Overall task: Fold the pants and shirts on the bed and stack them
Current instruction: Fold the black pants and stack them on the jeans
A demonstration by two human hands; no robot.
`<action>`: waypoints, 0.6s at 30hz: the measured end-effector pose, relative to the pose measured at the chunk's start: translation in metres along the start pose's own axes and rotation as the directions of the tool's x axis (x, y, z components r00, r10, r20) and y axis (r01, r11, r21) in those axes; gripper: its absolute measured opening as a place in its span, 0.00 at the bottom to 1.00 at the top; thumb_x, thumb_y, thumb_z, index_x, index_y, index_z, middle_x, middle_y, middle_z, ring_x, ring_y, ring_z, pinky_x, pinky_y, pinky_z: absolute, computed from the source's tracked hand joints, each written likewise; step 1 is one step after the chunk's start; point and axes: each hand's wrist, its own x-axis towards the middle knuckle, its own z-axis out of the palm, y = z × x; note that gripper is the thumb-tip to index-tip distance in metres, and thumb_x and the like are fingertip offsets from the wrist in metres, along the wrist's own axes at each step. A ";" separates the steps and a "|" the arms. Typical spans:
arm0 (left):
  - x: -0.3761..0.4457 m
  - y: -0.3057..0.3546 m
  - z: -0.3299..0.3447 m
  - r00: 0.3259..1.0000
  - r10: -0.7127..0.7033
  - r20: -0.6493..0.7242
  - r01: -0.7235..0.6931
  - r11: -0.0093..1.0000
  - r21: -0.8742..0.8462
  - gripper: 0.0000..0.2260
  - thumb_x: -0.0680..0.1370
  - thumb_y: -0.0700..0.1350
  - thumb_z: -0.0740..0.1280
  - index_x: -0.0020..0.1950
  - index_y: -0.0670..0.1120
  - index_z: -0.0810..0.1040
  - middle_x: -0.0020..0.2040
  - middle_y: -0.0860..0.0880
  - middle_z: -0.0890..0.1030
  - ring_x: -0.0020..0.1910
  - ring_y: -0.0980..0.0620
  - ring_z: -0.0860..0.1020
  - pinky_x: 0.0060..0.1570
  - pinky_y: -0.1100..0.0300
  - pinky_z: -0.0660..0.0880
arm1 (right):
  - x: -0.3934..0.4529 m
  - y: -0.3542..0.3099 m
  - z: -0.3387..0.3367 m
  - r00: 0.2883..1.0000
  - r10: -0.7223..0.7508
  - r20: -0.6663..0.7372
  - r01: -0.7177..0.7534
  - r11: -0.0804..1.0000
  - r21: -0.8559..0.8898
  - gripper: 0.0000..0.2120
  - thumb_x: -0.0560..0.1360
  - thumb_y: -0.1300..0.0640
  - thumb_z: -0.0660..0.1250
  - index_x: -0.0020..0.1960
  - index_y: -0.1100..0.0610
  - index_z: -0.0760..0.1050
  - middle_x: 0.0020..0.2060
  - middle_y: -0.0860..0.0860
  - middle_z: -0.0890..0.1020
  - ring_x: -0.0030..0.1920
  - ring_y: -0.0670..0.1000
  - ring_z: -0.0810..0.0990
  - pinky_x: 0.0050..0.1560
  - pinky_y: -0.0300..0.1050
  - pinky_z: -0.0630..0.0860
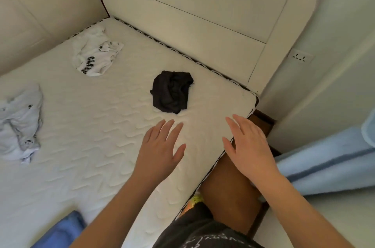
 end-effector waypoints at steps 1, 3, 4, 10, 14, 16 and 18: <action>0.007 -0.005 0.003 1.000 -0.009 -0.001 0.009 1.000 -0.004 0.26 0.80 0.58 0.53 0.72 0.48 0.72 0.70 0.45 0.74 0.71 0.42 0.71 0.68 0.45 0.68 | 0.012 0.000 0.000 1.000 -0.026 0.010 0.026 1.000 -0.014 0.28 0.82 0.44 0.54 0.79 0.54 0.57 0.77 0.53 0.60 0.76 0.53 0.59 0.76 0.49 0.52; 0.023 -0.015 0.009 1.000 -0.020 -0.009 0.019 1.000 -0.013 0.26 0.80 0.58 0.53 0.72 0.48 0.72 0.70 0.45 0.74 0.71 0.42 0.71 0.68 0.46 0.67 | 0.038 0.001 0.000 0.997 -0.068 0.031 0.069 0.997 -0.040 0.28 0.83 0.44 0.53 0.79 0.53 0.54 0.78 0.52 0.58 0.77 0.52 0.56 0.76 0.48 0.50; 0.032 -0.020 0.012 1.000 -0.026 -0.007 0.026 1.000 -0.018 0.26 0.80 0.58 0.54 0.73 0.48 0.72 0.71 0.45 0.74 0.72 0.43 0.70 0.68 0.46 0.67 | 0.051 0.001 0.000 0.995 -0.085 0.043 0.088 0.995 -0.051 0.28 0.83 0.44 0.52 0.80 0.53 0.53 0.78 0.52 0.57 0.77 0.52 0.56 0.76 0.48 0.50; 0.086 -0.043 0.024 0.997 -0.068 -0.024 0.066 0.996 -0.056 0.24 0.79 0.55 0.65 0.74 0.48 0.70 0.72 0.45 0.72 0.73 0.43 0.69 0.70 0.47 0.66 | 0.119 0.000 -0.006 0.985 -0.151 0.078 0.157 0.984 -0.089 0.28 0.83 0.43 0.50 0.80 0.51 0.52 0.79 0.50 0.56 0.78 0.51 0.54 0.76 0.48 0.50; 0.118 -0.057 0.025 0.997 -0.079 -0.023 0.078 0.995 -0.056 0.25 0.80 0.54 0.65 0.75 0.49 0.69 0.73 0.46 0.71 0.74 0.44 0.67 0.71 0.47 0.65 | 0.158 0.000 0.000 0.979 -0.170 0.109 0.180 0.980 -0.084 0.28 0.82 0.42 0.50 0.80 0.50 0.51 0.79 0.49 0.55 0.78 0.50 0.53 0.76 0.48 0.52; 0.132 -0.064 0.028 0.995 -0.093 -0.028 0.091 0.995 -0.049 0.25 0.79 0.54 0.65 0.75 0.49 0.69 0.73 0.46 0.71 0.73 0.44 0.68 0.70 0.47 0.65 | 0.177 0.000 0.003 0.975 -0.185 0.123 0.195 0.979 -0.067 0.29 0.82 0.42 0.50 0.80 0.49 0.51 0.79 0.49 0.55 0.78 0.50 0.54 0.76 0.48 0.53; 0.147 -0.069 0.033 0.994 -0.109 -0.029 0.108 0.993 -0.047 0.25 0.79 0.54 0.65 0.76 0.49 0.68 0.72 0.47 0.72 0.73 0.44 0.69 0.70 0.48 0.66 | 0.197 0.001 0.006 0.968 -0.213 0.131 0.222 0.973 -0.058 0.28 0.82 0.42 0.51 0.79 0.50 0.52 0.78 0.49 0.56 0.78 0.50 0.55 0.76 0.49 0.54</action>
